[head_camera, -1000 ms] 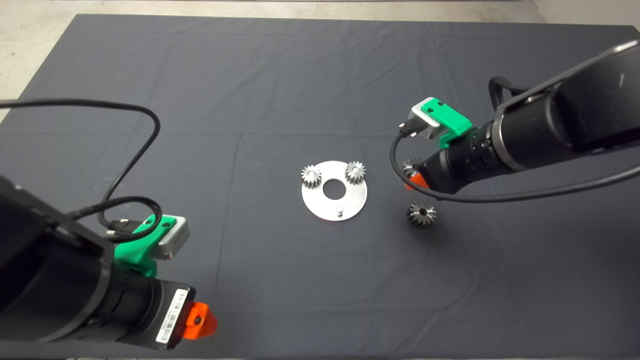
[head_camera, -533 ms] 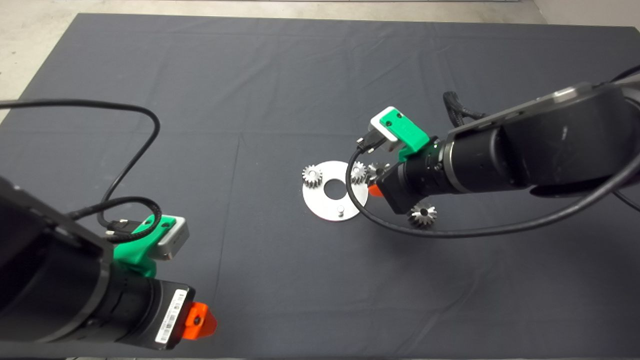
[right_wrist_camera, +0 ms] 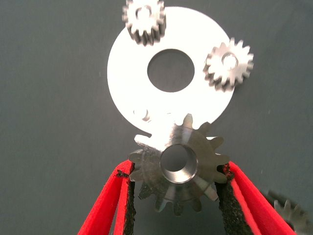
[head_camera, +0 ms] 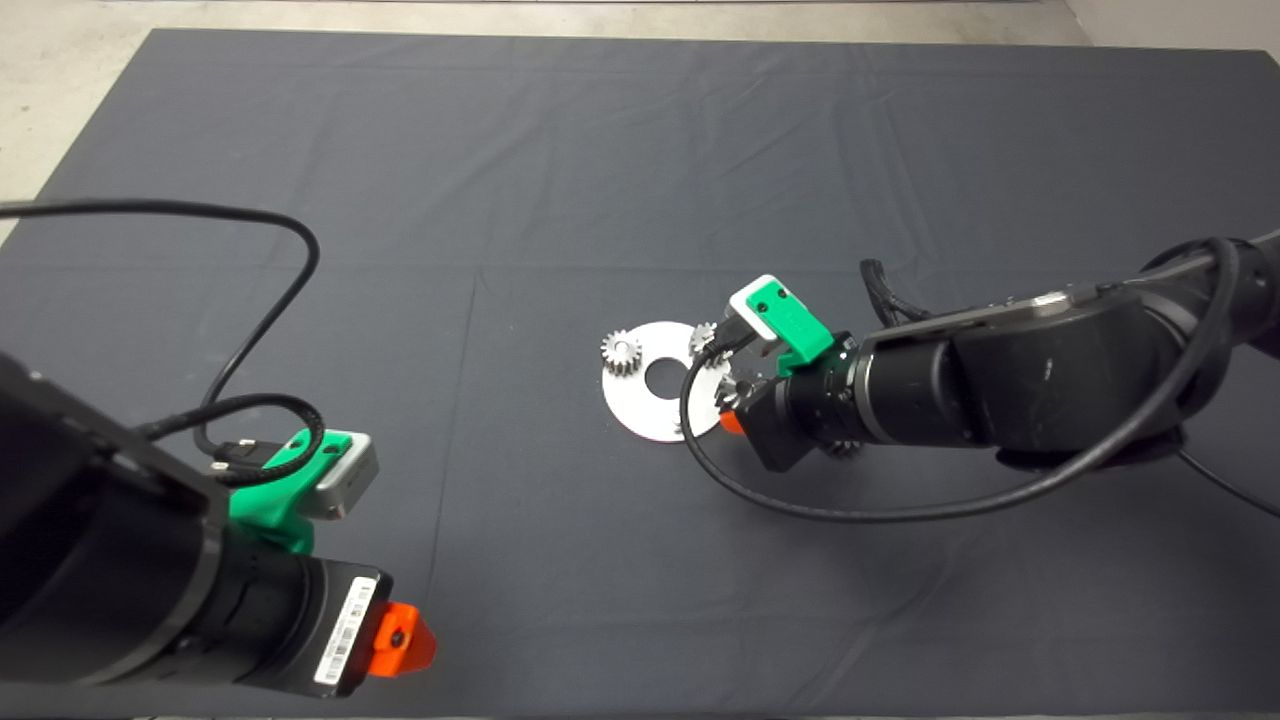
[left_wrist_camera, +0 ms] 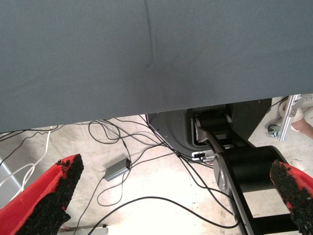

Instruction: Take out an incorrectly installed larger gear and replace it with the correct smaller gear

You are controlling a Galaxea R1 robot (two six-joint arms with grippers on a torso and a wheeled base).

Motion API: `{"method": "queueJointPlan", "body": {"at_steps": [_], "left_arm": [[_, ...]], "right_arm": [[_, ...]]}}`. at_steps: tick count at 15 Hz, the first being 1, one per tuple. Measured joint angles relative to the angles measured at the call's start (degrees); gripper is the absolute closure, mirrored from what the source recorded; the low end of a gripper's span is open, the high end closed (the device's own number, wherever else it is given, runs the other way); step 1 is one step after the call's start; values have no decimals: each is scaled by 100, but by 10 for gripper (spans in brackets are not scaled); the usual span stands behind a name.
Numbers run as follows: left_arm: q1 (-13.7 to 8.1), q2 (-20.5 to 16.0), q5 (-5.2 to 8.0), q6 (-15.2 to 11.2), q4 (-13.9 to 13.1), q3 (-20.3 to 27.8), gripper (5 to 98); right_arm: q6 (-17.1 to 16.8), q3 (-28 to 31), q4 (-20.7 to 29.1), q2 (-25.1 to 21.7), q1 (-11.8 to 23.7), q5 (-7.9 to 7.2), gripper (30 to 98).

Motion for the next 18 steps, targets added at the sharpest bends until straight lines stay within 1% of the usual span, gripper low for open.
{"method": "queueJointPlan", "body": {"at_steps": [1, 3, 7, 9, 10, 13, 16, 18], "left_arm": [[0, -2, 0, -11, 0, 0, 54], [0, -2, 0, -11, 0, 0, 54], [0, -2, 0, -16, 0, 0, 54], [0, -2, 0, -24, 0, 0, 54], [0, -2, 0, -24, 0, 0, 54], [0, -2, 0, -27, 0, 0, 54], [0, -2, 0, -27, 0, 0, 54], [0, -2, 2, -27, 0, 0, 54]], "right_arm": [[0, 0, -178, 5, -41, 9, 913], [0, 0, -372, 33, -155, 30, 913], [-2, 0, -445, 104, -223, 6, 913], [-35, 0, -465, 204, -309, 28, 913], [-75, -1, -462, 240, -383, 19, 913], [-439, -28, -468, 355, -557, 1, 914], [-499, -239, -506, 482, -623, 5, 914], [-689, -353, -522, 498, -670, -33, 914]]}}
